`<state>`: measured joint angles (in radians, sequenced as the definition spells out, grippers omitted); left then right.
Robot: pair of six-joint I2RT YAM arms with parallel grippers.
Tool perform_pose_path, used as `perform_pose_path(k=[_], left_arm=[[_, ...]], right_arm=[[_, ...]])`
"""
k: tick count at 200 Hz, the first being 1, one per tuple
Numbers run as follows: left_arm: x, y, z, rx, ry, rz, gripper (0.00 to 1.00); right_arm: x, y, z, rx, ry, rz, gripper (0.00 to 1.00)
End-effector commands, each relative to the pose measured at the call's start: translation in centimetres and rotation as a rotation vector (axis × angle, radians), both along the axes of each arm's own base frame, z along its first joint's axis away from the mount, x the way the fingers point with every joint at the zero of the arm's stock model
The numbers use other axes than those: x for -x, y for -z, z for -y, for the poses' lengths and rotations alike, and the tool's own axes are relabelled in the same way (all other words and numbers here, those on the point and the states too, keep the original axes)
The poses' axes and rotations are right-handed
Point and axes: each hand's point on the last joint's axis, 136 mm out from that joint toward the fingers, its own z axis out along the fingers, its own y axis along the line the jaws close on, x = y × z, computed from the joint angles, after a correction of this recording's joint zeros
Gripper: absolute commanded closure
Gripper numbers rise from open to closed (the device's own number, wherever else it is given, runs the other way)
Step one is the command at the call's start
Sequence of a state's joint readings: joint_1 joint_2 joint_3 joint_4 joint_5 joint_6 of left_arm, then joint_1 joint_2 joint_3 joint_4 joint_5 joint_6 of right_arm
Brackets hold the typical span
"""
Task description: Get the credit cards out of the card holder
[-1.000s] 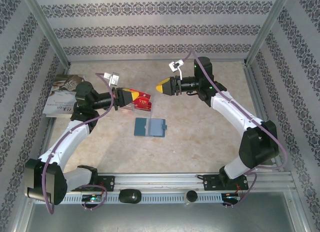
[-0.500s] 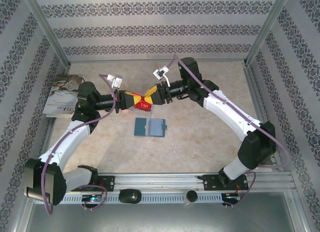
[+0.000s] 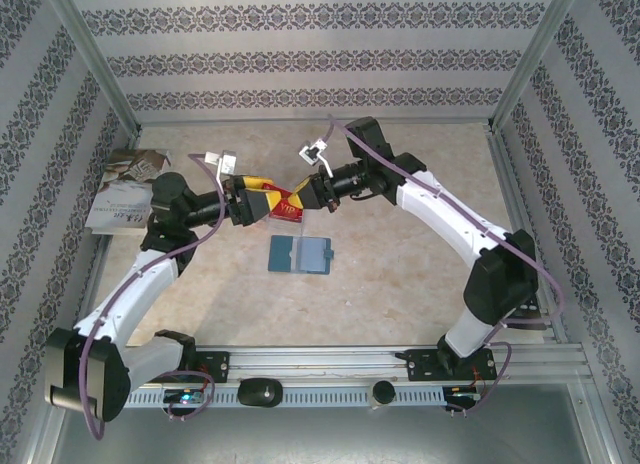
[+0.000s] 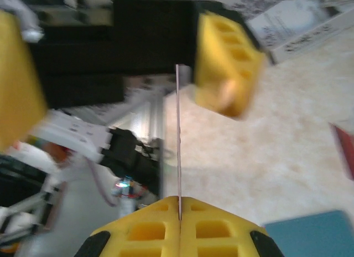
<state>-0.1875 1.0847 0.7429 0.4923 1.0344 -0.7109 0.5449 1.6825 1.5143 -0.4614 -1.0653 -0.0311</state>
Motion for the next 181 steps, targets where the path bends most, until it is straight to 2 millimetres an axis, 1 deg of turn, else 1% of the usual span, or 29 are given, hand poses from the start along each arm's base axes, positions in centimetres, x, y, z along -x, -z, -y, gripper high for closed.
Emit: perform_pose_path(k=[1,12,22,36,48,57,63,90,106,126,143,181], left_arm=[[-1.0,-2.0,-2.7,0.033,-0.217,0.028,0.01],[-1.1,-1.4,-3.8,0.014,-0.308,0.009,0.01],[-1.1,-0.6,-4.8,-0.026,-0.375,-0.009,0.01],[-1.0,1.0,-6.5,-0.095,-0.49,-0.042,0.01],[-0.7,1.8,-7.7,-0.133,-0.558,-0.035,0.01],[-0.6,2.4,-8.8,-0.143,-0.624,-0.05,0.01],[-0.5,2.6,-9.2,-0.143,-0.647,-0.047,0.01],[-0.2,2.8,-9.5,-0.129,-0.667,-0.029,0.01],[-0.6,3.5,-9.8,-0.141,-0.684,-0.052,0.01],[-1.0,4.5,-9.8,-0.142,-0.69,-0.079,0.01],[-1.3,5.2,-9.9,-0.135,-0.697,-0.103,0.01],[-1.7,5.6,-9.8,-0.138,-0.695,-0.108,0.01]], right_arm=[[-2.1,4.1,1.0,0.191,0.025,0.153,1.0],[-2.6,5.7,1.0,0.249,0.005,0.192,1.0],[-3.0,6.4,0.9,0.274,-0.029,0.204,1.0],[-4.2,7.9,0.6,0.337,-0.039,0.248,1.0],[-4.8,9.3,0.5,0.413,-0.059,0.307,1.0],[-5.2,10.1,0.2,0.45,-0.073,0.355,1.0],[-5.5,10.5,0.0,0.468,-0.078,0.38,1.0],[-7.0,11.3,-0.9,0.476,-0.089,0.438,1.0],[-8.1,12.5,-1.4,0.511,-0.078,0.478,1.0],[-8.8,13.8,-1.9,0.526,-0.085,0.493,1.0],[-9.7,15.0,-1.9,0.559,-0.07,0.495,1.0],[-10.9,16.8,-1.9,0.599,-0.04,0.505,1.0]])
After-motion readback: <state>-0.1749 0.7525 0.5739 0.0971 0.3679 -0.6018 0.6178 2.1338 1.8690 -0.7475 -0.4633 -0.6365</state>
